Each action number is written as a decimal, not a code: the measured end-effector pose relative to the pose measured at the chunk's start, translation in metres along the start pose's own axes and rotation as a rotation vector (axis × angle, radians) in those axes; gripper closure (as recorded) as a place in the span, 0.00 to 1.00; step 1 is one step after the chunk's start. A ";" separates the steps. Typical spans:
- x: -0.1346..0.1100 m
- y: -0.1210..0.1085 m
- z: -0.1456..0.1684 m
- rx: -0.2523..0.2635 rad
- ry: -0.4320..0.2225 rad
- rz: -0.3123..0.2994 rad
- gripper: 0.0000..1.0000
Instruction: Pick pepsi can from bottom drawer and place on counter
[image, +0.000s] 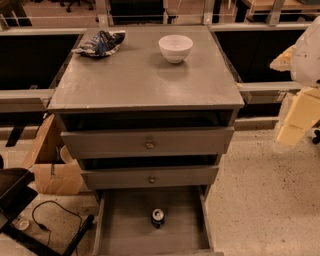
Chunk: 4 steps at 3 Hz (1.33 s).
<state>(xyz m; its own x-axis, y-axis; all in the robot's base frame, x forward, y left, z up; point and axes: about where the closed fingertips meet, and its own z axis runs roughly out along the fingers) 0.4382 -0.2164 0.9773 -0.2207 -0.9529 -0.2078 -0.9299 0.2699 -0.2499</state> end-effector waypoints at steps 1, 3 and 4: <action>0.000 0.000 0.000 0.000 0.000 0.000 0.00; -0.001 0.035 0.079 -0.077 -0.151 0.085 0.00; 0.005 0.074 0.141 -0.131 -0.289 0.144 0.00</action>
Offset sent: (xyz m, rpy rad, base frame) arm 0.0036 0.0161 -0.0748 0.1539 0.0540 -0.0387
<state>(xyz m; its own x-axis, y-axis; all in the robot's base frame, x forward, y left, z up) 0.4099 -0.1823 0.8248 -0.2780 -0.8228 -0.4957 -0.9292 0.3612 -0.0785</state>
